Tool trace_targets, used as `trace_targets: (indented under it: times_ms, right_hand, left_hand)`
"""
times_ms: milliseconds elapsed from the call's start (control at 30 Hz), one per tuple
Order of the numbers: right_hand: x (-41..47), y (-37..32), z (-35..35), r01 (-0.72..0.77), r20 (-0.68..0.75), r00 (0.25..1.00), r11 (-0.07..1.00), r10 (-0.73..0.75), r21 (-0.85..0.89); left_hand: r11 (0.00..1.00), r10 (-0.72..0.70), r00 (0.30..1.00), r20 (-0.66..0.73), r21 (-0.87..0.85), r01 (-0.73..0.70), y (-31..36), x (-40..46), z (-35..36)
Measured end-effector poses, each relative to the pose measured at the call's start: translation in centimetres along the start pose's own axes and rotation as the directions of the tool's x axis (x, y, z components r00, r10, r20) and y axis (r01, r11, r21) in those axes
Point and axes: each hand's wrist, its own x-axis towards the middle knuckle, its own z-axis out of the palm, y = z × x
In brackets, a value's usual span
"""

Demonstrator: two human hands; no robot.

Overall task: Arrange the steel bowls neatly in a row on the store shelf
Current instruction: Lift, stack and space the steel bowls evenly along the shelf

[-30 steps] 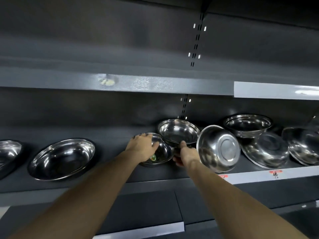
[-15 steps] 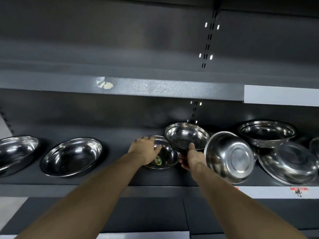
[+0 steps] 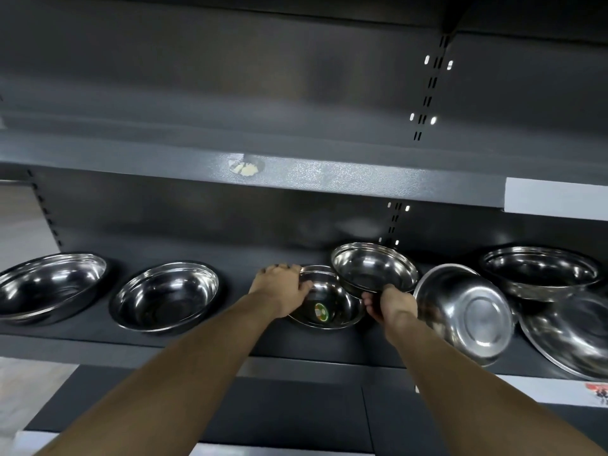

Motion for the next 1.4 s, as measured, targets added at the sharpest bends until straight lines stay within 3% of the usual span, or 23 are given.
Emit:
trace_targets:
  times_ms: [533, 1400]
  right_hand:
    - [-3.1, 0.7, 3.4, 0.031, 0.179, 0.984, 0.998, -0.019, -0.063]
    - [-12.7, 3.7, 16.9, 0.076, 0.454, 0.891, 0.982, 0.01, -0.171]
  left_hand:
    - [0.999, -0.038, 0.999, -0.02, 0.002, 0.038, -3.3, -1.4, -1.5]
    - [0.932, -0.359, 0.929, -0.087, 0.01, 0.362, -18.9, -10.2, -6.1]
